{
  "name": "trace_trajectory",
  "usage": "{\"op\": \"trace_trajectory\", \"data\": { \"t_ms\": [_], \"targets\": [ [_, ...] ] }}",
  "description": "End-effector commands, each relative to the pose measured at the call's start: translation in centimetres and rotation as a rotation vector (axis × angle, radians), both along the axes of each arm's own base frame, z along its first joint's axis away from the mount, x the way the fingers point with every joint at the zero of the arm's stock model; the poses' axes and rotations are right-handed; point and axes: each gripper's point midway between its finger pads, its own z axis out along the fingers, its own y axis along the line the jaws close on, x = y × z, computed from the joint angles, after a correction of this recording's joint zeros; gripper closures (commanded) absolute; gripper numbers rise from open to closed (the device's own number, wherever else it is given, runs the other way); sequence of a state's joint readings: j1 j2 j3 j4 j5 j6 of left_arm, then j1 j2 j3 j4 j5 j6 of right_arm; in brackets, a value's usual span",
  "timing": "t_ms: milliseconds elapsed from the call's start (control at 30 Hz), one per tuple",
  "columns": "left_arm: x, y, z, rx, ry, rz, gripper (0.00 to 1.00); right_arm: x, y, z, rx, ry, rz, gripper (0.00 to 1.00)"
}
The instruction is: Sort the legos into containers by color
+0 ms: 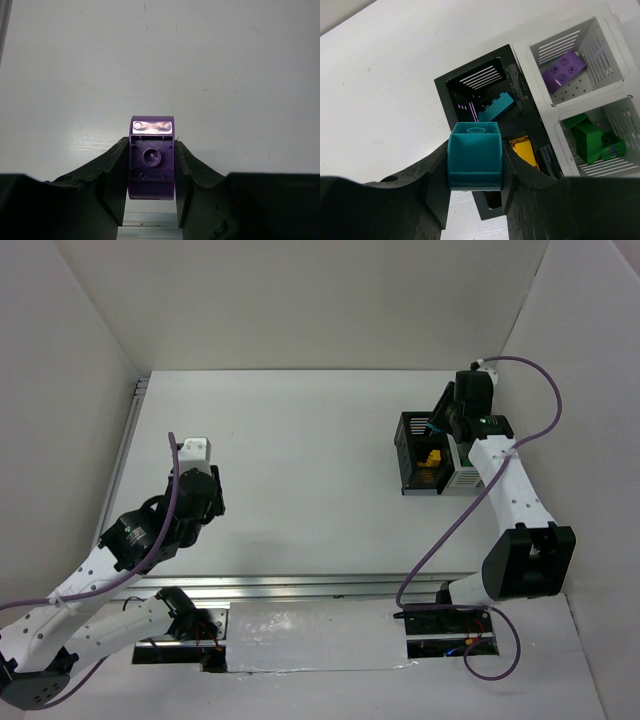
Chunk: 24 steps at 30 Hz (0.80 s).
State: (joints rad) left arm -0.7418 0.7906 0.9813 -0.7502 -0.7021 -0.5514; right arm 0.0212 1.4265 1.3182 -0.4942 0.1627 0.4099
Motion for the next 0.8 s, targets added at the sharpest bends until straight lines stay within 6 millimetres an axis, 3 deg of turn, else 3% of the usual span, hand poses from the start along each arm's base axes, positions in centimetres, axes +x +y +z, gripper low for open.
{"op": "trace_trajectory", "data": {
  "t_ms": [0,267,300,467,500,600,767],
  "targets": [
    [0.4,0.0,0.9,-0.014,-0.035,0.008,1.0,0.7,-0.2,3.3,-0.002,-0.102,-0.002,1.0],
    [1.3,0.2,0.6,-0.021,-0.024,0.013,1.0,0.4,-2.6,3.7,-0.064,-0.108,-0.108,1.0],
    [1.3,0.1,0.5,-0.023,-0.018,0.006,1.0,0.4,-4.8,3.7,-0.071,-0.109,-0.161,1.0],
    [1.4,-0.1,0.5,-0.022,-0.02,-0.014,1.0,1.8,-8.6,3.8,-0.123,-0.107,-0.269,1.0],
    [1.4,-0.2,0.4,-0.024,-0.017,-0.019,1.0,2.3,-9.2,4.8,-0.131,-0.126,-0.284,1.0],
    [1.3,-0.3,0.3,-0.026,-0.01,-0.023,1.0,3.9,-10.7,3.3,-0.126,-0.081,-0.306,1.0],
    [1.2,-0.3,0.4,-0.034,-0.016,-0.031,1.0,5.4,-11.3,1.5,-0.127,-0.055,-0.315,1.0]
  ]
}}
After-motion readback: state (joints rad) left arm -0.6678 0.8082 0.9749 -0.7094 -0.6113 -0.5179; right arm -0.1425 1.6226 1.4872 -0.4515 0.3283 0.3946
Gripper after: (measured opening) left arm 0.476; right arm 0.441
